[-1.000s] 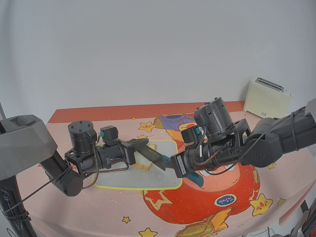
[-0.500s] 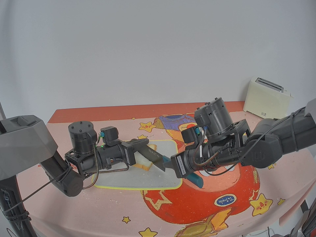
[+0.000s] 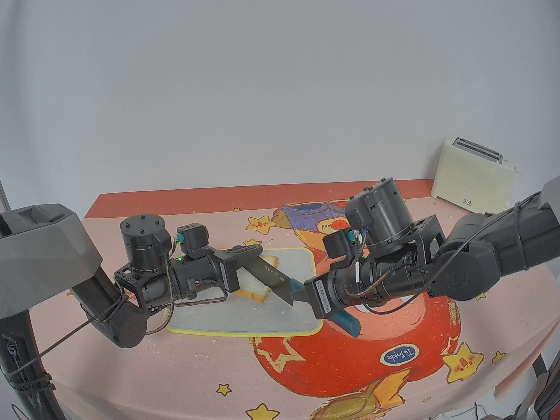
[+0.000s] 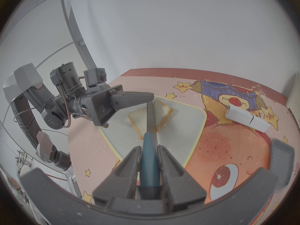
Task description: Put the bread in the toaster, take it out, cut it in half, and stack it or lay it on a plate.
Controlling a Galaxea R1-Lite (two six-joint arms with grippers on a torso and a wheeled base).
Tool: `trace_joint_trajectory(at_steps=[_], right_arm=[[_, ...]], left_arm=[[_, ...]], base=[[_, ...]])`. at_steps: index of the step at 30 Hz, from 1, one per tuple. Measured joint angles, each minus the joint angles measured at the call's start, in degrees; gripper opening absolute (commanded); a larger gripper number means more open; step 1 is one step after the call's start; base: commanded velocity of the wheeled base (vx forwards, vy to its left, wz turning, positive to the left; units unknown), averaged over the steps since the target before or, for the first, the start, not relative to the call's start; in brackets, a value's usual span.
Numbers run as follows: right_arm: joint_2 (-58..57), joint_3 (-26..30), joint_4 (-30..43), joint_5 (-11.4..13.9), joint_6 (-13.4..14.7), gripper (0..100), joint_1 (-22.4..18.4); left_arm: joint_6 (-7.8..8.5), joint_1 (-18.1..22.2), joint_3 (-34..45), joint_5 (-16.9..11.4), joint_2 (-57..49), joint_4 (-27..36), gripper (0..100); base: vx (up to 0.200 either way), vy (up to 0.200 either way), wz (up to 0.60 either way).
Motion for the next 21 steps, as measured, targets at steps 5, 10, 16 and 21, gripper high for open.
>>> trace_joint_trajectory(at_steps=[5, 10, 16, 21], right_arm=[[-0.09, -1.60, 0.56, 0.02, -0.01, 0, -0.02], [-0.22, -3.33, 0.79, 0.02, -0.01, 0, -0.02], [-0.50, -2.95, 0.06, 0.05, 0.02, 0, -0.11], [-0.54, -0.85, -0.90, 0.11, 0.05, 0, -0.17]], left_arm=[[0.00, 0.15, 0.00, 0.11, 0.32, -0.06, 0], [0.00, 0.22, 0.06, 0.24, 0.41, -0.20, 0], [-0.02, 0.15, 0.11, 0.02, 0.38, 0.13, 0], [-0.05, 0.11, -0.17, -0.09, 0.21, 0.27, 0]], base=[[0.000, 0.000, 0.00], [0.000, 0.000, 0.00], [0.000, 0.000, 0.00], [0.000, 0.000, 0.00]])
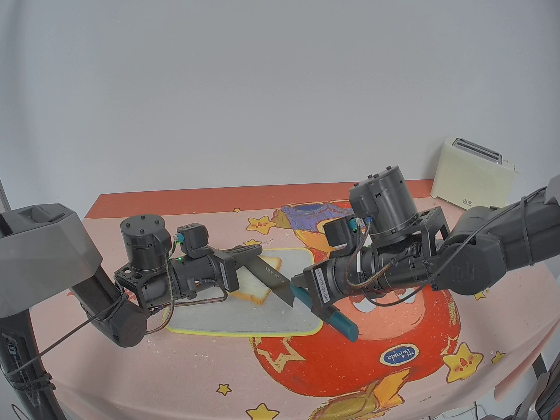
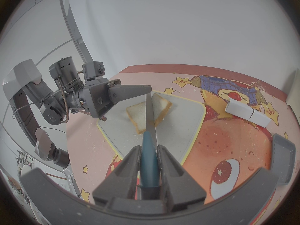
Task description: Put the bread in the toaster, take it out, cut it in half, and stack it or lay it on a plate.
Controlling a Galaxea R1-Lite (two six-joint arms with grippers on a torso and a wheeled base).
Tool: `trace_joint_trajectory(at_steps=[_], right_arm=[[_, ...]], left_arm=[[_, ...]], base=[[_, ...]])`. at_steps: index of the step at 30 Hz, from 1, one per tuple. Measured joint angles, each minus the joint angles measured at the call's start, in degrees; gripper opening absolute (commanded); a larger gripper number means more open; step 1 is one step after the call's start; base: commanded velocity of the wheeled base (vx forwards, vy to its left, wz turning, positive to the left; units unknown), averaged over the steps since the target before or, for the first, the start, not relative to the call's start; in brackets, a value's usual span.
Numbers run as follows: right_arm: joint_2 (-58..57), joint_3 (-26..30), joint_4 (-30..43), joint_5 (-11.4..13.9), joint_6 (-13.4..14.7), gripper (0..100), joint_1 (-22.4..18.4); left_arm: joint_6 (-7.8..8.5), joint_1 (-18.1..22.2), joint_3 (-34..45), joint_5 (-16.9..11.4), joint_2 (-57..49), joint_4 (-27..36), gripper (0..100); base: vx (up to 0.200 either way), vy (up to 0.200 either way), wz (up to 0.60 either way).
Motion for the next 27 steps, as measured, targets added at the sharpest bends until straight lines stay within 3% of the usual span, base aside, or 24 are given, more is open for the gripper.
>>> trace_joint_trajectory(at_steps=[27], right_arm=[[-0.52, -1.27, 0.94, -0.22, -0.06, 0, -0.11]], left_arm=[[0.02, -0.20, 0.06, 0.04, -0.40, -0.11, 0]], base=[[0.000, 0.000, 0.00]])
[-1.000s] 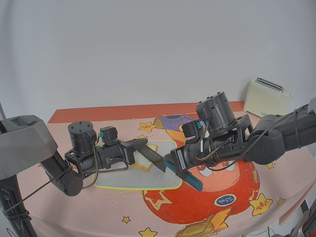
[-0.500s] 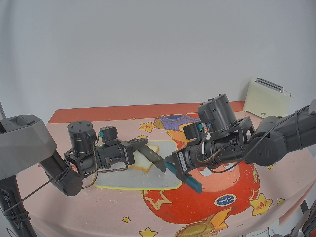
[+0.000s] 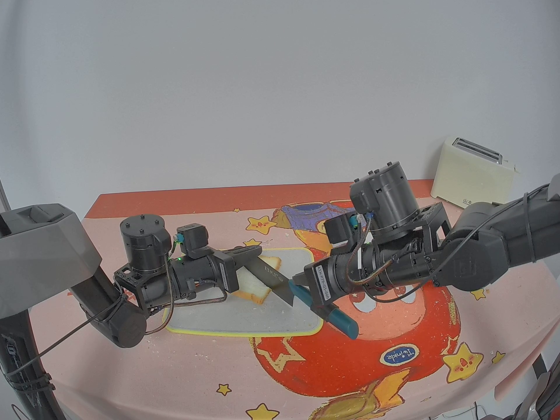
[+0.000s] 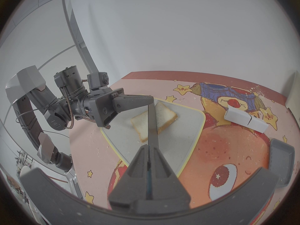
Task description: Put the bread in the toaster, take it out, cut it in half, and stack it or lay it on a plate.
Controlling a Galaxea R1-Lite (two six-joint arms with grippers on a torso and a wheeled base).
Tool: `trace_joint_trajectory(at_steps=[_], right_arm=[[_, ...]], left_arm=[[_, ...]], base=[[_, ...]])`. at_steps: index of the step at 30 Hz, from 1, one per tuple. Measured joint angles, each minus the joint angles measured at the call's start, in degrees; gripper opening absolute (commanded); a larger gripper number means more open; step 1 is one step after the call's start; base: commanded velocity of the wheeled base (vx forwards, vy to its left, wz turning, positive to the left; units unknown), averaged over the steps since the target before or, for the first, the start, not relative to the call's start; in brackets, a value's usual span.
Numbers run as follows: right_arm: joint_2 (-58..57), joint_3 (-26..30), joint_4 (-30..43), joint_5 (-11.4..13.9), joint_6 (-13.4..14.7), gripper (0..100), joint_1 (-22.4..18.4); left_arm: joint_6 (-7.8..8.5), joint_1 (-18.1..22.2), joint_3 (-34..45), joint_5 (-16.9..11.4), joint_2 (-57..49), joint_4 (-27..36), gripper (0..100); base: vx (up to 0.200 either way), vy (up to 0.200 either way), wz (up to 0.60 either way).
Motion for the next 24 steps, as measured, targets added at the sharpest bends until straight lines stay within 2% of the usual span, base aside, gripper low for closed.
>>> trace_joint_trajectory(at_steps=[5, 6, 13, 24], right_arm=[[-0.40, -1.29, -0.06, 0.02, -0.44, 0, -0.30], [-0.49, -1.51, -0.09, 0.00, -0.54, 100, -0.35], [-1.27, -3.16, 0.40, -0.96, -0.87, 100, -0.52], [-2.67, 1.49, 0.87, -5.97, -4.64, 100, 0.87]], left_arm=[[0.00, 0.09, 0.00, 0.00, 0.07, -0.02, 0], [0.02, 0.09, 0.00, -0.01, 0.07, -0.05, 0], [0.00, 0.09, -0.06, 0.00, 0.09, -0.05, 0], [0.00, 0.09, -0.11, -0.01, 0.09, -0.05, 0]], base=[[0.000, 0.000, 0.00], [0.000, 0.000, 0.00], [0.000, 0.000, 0.00], [0.000, 0.000, 0.00]])
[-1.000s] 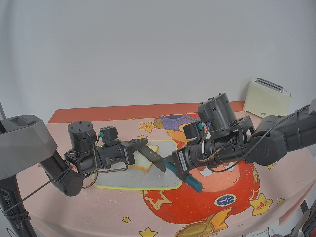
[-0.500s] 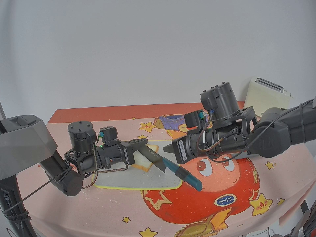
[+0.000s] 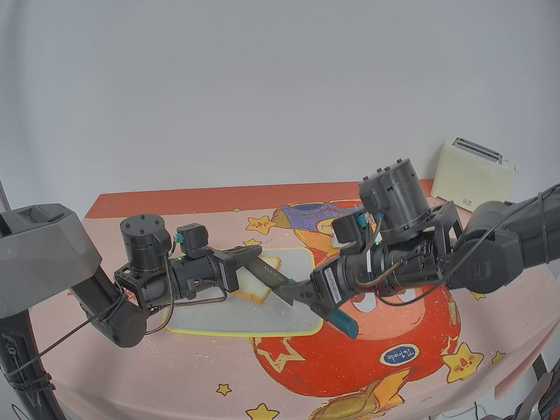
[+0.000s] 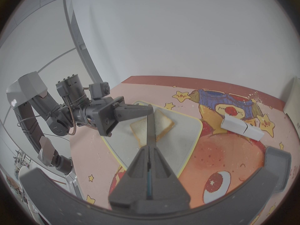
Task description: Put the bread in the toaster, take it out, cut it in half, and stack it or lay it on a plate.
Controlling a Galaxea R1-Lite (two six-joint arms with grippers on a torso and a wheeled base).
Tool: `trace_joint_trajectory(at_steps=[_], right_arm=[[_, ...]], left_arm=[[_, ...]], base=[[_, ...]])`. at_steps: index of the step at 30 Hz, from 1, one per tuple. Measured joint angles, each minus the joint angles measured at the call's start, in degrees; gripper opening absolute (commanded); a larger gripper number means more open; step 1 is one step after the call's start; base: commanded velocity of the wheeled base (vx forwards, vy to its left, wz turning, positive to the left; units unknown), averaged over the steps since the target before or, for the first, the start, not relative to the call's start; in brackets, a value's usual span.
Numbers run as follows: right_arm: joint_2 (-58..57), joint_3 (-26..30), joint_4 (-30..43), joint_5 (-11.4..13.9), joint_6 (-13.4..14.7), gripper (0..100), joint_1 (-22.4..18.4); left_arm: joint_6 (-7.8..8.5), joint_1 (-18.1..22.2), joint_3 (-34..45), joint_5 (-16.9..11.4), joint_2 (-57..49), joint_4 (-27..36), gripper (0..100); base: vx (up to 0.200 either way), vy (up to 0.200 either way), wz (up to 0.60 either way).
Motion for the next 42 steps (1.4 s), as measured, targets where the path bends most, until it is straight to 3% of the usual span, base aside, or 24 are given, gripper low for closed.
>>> trace_joint_trajectory(at_steps=[5, 11, 12, 28, 42], right_arm=[[-0.55, 4.19, -0.16, -1.85, -1.26, 100, 0.63], [-0.85, 5.46, -0.21, -2.12, -1.29, 100, 1.18], [-0.85, 5.49, -0.24, -2.12, -1.27, 0, 1.32], [-0.18, 5.35, -0.79, -2.10, -1.12, 0, 2.00], [-0.09, 1.72, -0.27, -1.96, -0.80, 0, 1.45]], left_arm=[[0.02, 0.00, -0.06, 0.00, 0.00, 0.00, 0], [0.00, 0.00, -0.16, 0.00, 0.05, 0.00, 0], [0.00, 0.00, -0.16, -0.02, 0.05, 0.00, 0], [0.02, 0.00, 0.02, -0.07, -0.01, -0.01, 0], [-0.05, 0.15, 0.22, 0.04, 0.33, -1.82, 0]], base=[[0.000, 0.000, 0.00], [0.000, 0.000, 0.00], [0.000, 0.000, 0.00], [0.000, 0.000, 0.00], [0.000, 0.000, 0.00]])
